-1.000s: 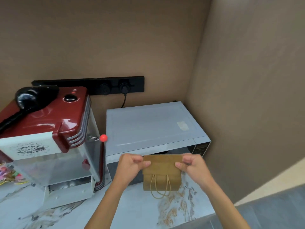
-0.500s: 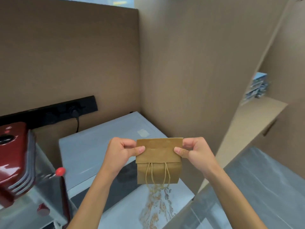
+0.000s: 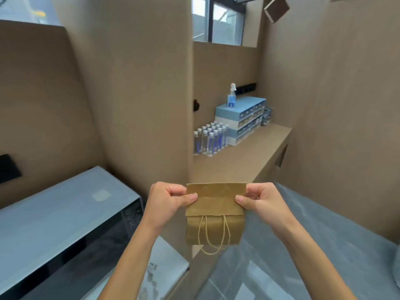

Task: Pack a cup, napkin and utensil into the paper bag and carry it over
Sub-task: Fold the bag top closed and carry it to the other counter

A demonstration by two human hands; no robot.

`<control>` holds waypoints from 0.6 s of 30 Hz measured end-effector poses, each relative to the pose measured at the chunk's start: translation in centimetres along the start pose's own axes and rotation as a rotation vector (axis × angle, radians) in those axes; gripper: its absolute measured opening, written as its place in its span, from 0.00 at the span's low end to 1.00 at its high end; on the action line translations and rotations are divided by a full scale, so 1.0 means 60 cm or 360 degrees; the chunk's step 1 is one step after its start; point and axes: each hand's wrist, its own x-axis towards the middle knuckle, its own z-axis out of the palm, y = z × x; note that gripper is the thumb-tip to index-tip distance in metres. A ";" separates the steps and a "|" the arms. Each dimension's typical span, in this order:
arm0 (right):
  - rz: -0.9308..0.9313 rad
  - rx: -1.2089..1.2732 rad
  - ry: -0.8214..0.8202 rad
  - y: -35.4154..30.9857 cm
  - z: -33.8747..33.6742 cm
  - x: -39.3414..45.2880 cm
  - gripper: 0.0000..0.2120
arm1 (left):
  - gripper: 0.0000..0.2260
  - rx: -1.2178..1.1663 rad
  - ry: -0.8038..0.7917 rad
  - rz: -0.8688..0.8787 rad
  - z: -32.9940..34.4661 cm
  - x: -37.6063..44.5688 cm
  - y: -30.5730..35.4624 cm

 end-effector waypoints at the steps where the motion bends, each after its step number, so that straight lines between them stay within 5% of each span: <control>1: -0.0003 0.0002 0.0010 0.009 -0.034 0.001 0.05 | 0.15 0.0008 -0.0016 0.0027 0.032 0.011 0.002; 9: 0.0061 -0.0066 -0.0042 0.072 -0.235 0.049 0.07 | 0.18 -0.0034 -0.0027 0.0026 0.239 0.094 -0.004; 18: 0.0097 -0.0113 -0.0058 0.149 -0.299 0.179 0.05 | 0.20 0.0117 0.0030 0.0019 0.309 0.218 -0.047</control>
